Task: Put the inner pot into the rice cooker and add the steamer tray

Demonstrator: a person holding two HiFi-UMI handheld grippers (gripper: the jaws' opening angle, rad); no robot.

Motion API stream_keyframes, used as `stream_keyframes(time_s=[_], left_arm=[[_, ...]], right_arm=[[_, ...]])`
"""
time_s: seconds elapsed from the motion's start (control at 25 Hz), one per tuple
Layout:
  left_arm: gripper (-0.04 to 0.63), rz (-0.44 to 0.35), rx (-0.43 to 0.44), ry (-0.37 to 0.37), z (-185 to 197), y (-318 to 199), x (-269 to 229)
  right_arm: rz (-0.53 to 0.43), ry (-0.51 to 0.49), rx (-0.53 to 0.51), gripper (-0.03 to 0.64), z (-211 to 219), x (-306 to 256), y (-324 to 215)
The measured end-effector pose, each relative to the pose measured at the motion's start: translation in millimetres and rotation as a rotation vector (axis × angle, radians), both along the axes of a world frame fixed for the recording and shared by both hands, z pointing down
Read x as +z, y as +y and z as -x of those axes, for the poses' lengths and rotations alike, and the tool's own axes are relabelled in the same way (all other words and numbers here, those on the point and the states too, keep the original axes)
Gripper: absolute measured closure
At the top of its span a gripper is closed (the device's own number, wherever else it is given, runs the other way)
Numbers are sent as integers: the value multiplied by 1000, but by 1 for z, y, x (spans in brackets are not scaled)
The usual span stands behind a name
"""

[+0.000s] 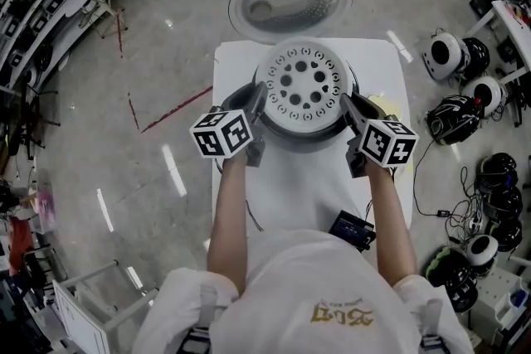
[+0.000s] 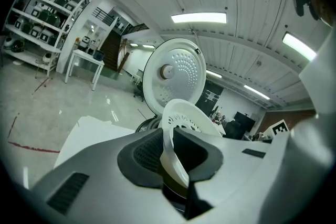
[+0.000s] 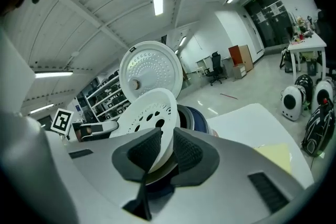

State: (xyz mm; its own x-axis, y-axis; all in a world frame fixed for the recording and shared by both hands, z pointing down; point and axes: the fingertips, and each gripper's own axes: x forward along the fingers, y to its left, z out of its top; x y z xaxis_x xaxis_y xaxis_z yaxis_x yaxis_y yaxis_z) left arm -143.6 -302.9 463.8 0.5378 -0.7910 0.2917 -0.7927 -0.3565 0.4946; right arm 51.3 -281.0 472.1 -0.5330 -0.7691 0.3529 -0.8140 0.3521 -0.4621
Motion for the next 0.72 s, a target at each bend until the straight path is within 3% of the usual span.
stream_keyframes(time_s=[0.24, 0.44, 0.72], left_arm=[[508, -29, 23, -137, -4, 0, 6], [444, -15, 35, -240, -13, -1, 17], [433, -38, 58, -362, -17, 0, 22]], right_arm=[[8, 42, 2, 534, 0, 8, -1], [-25, 159, 8, 516, -2, 11, -5], [-53, 255, 0, 506, -3, 15, -6]])
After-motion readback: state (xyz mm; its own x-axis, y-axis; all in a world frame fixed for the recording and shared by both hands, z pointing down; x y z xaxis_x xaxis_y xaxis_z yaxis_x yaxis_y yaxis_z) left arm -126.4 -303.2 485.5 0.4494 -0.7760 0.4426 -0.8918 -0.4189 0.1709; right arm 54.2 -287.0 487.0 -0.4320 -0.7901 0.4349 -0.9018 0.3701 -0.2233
